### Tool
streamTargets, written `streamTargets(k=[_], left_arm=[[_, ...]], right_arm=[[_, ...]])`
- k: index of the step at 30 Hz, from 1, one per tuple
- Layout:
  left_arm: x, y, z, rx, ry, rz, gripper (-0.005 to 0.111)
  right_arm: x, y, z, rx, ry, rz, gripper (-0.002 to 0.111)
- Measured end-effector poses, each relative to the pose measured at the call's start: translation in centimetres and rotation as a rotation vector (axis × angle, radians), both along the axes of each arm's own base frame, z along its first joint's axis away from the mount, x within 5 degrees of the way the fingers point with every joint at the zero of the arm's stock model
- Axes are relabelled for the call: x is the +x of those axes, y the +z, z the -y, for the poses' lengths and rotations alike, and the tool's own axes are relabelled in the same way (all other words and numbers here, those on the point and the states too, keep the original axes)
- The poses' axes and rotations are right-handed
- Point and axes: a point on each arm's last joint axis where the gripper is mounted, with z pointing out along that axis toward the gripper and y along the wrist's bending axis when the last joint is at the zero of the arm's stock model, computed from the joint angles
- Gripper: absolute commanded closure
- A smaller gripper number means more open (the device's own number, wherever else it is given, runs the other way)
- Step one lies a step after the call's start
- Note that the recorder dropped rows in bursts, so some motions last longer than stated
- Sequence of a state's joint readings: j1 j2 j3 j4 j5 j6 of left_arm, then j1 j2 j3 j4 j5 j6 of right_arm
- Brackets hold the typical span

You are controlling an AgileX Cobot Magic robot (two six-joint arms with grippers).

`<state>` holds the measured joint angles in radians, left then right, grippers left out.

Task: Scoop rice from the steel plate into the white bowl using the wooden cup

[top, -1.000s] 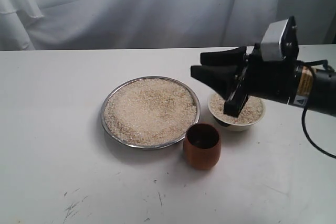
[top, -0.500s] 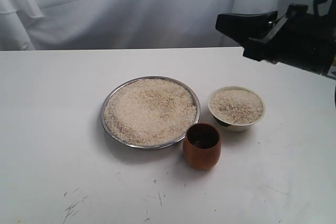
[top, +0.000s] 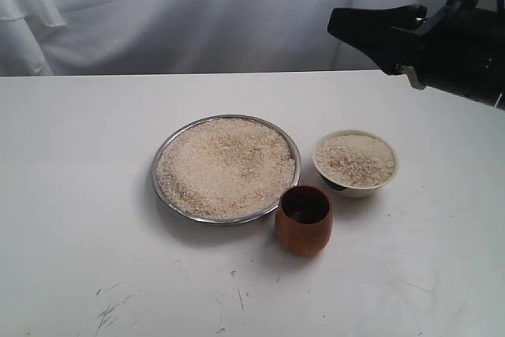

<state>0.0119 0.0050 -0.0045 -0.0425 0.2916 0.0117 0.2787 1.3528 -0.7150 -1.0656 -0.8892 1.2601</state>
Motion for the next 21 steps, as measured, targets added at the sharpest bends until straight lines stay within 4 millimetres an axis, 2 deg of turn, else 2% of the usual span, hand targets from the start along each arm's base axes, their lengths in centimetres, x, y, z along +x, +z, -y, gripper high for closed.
streamTargets(k=[8,15,21], left_arm=[[0.0,0.0,0.0,0.0,0.0,0.0,0.107],[0.0,0.0,0.0,0.0,0.0,0.0,0.107],[0.0,0.0,0.0,0.0,0.0,0.0,0.107]], right_arm=[[-0.6,0.6,0.2,-0.023,0.01,0.038,0.108],[-3.2,2.9,0.7,-0.083,0.039,0.126,0.108],[-6.5,3.9,3.0,-0.132,-0.147,0.141,0.108]])
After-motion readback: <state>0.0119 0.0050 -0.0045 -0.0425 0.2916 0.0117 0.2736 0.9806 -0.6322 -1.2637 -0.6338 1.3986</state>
